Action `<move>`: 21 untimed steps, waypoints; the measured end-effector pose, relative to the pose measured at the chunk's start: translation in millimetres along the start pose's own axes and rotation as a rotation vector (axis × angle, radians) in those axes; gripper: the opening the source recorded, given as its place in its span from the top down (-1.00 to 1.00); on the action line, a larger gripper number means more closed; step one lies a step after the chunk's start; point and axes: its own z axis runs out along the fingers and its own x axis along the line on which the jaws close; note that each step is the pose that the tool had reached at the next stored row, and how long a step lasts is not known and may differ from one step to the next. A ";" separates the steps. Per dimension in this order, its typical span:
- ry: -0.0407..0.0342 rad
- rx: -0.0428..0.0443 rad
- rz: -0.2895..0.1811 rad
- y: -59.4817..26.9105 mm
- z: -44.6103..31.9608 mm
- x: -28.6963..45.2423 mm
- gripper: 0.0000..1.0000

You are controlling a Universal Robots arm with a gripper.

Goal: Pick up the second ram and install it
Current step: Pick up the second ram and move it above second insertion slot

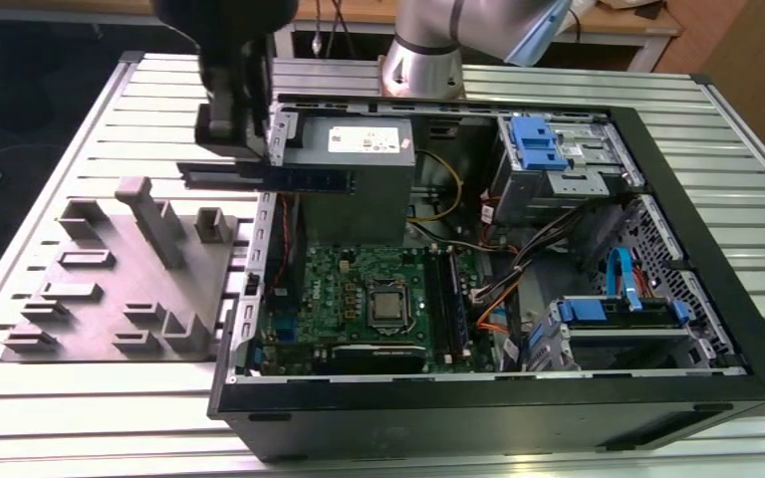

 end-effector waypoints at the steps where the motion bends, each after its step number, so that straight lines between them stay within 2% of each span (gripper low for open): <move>1: 0.0000 -0.0005 0.000 -3.5 -0.2 0.0 0.84; 21: 0.0001 -0.0104 0.000 -78.2 -4.8 -0.3 0.84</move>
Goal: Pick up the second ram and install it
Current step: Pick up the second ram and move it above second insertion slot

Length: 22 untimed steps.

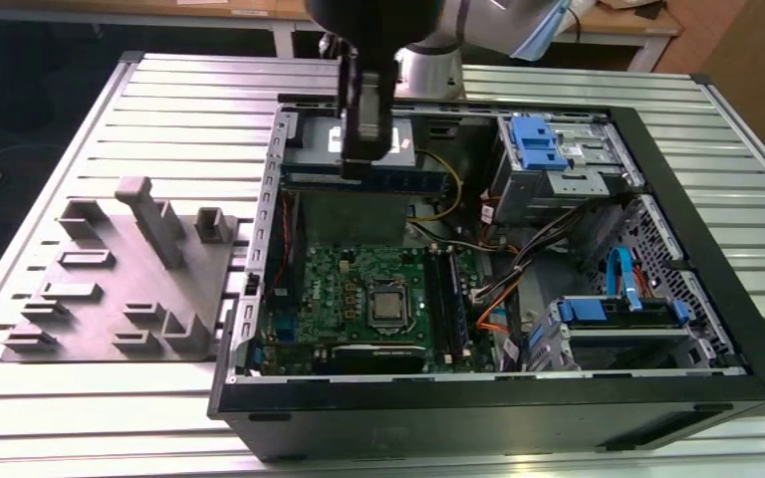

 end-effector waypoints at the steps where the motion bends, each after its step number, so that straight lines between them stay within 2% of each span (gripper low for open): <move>1: -0.0001 -0.0004 0.000 -3.7 -0.2 0.0 0.84; 3: -0.0001 -0.0009 0.000 -8.9 -0.4 0.0 0.84; 7: -0.0003 0.0008 0.000 -9.3 1.8 0.1 0.84; 12: -0.0008 0.0157 -0.001 -9.7 6.5 0.2 0.84; 15: -0.0009 0.0200 -0.002 -10.0 10.8 0.3 0.84; 22: -0.0008 0.0212 -0.002 -13.2 19.6 0.4 0.84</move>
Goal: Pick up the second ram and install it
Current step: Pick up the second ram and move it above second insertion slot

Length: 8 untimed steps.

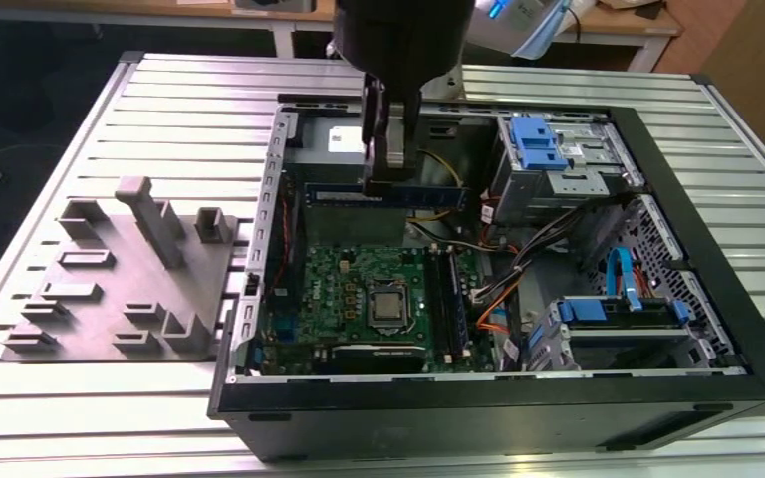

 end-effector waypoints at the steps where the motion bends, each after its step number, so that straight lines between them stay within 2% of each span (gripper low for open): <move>1: -0.0002 0.0001 0.000 -1.4 0.7 0.0 0.84; 4: 0.0000 0.0000 0.000 -6.9 2.3 0.1 0.84; 8: 0.0000 0.0000 0.000 -18.9 3.7 0.1 0.84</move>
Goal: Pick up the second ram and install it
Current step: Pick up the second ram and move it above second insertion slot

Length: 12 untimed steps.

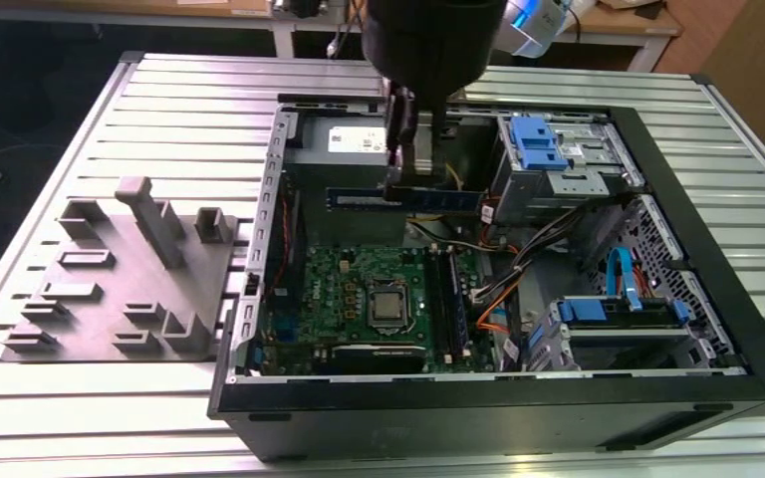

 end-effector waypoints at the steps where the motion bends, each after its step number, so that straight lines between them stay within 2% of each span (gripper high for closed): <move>1: -0.0001 0.0000 0.000 -3.1 0.3 0.0 0.84; 6: -0.0001 0.0000 0.000 -13.0 4.8 0.1 0.84; 12: 0.0000 0.0000 0.000 -15.3 15.0 0.4 0.84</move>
